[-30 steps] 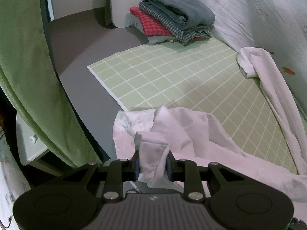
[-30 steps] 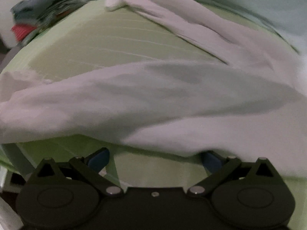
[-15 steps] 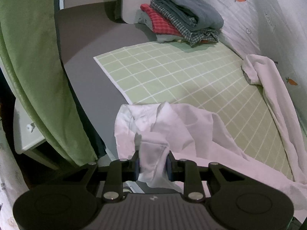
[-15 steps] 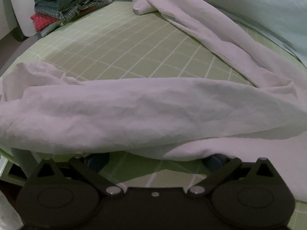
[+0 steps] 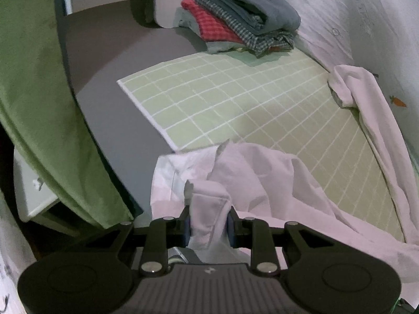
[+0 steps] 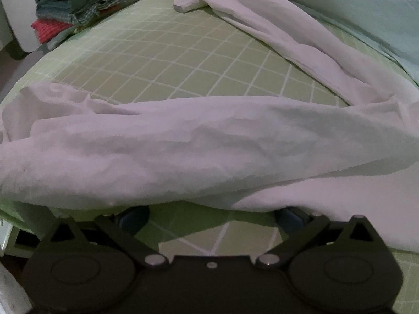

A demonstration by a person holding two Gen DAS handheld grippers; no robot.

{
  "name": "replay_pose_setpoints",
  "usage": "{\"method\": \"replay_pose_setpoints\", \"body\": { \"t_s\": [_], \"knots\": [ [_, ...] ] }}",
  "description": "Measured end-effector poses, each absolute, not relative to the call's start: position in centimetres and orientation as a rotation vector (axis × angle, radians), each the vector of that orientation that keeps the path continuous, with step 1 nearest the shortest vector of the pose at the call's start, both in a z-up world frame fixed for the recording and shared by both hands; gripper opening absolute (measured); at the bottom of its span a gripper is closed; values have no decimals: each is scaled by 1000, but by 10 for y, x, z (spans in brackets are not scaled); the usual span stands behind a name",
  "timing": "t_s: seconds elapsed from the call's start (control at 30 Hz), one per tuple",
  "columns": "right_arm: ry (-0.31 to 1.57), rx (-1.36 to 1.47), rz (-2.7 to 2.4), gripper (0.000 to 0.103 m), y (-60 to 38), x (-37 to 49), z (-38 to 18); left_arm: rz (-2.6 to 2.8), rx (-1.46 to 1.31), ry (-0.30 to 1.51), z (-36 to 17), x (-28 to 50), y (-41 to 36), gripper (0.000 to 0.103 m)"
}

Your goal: Fold clothes

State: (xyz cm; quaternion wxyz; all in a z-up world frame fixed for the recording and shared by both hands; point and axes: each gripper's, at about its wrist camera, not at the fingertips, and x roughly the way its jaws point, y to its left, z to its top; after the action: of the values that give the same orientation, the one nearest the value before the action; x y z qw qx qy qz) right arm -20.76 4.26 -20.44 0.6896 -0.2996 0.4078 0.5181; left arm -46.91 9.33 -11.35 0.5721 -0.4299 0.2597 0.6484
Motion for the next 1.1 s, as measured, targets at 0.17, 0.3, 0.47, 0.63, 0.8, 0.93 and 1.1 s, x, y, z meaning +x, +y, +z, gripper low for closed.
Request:
{"method": "replay_pose_setpoints", "body": {
  "t_s": [0.17,0.3,0.47,0.63,0.8,0.93,1.1],
  "knots": [
    [935,-642,1106,103,59,-217,-204,1470,-985,630,-111,-478,130,28],
    [971,-597,1031,103,85,-224,-204,1417,-938,641,-99,-483,175,28],
    [1009,-474,947,103,124,-221,-200,1332,-822,625,-72,-469,248,27],
    [949,-308,875,103,155,-202,-179,1233,-670,569,-32,-442,307,27],
    [890,-158,847,103,155,-188,-154,1139,-570,490,5,-429,321,28],
    [937,-179,821,103,138,-193,-165,1121,-620,561,-17,-455,310,28],
    [1031,-265,747,103,100,-211,-184,1143,-919,771,-95,-513,301,28]
  ]
}}
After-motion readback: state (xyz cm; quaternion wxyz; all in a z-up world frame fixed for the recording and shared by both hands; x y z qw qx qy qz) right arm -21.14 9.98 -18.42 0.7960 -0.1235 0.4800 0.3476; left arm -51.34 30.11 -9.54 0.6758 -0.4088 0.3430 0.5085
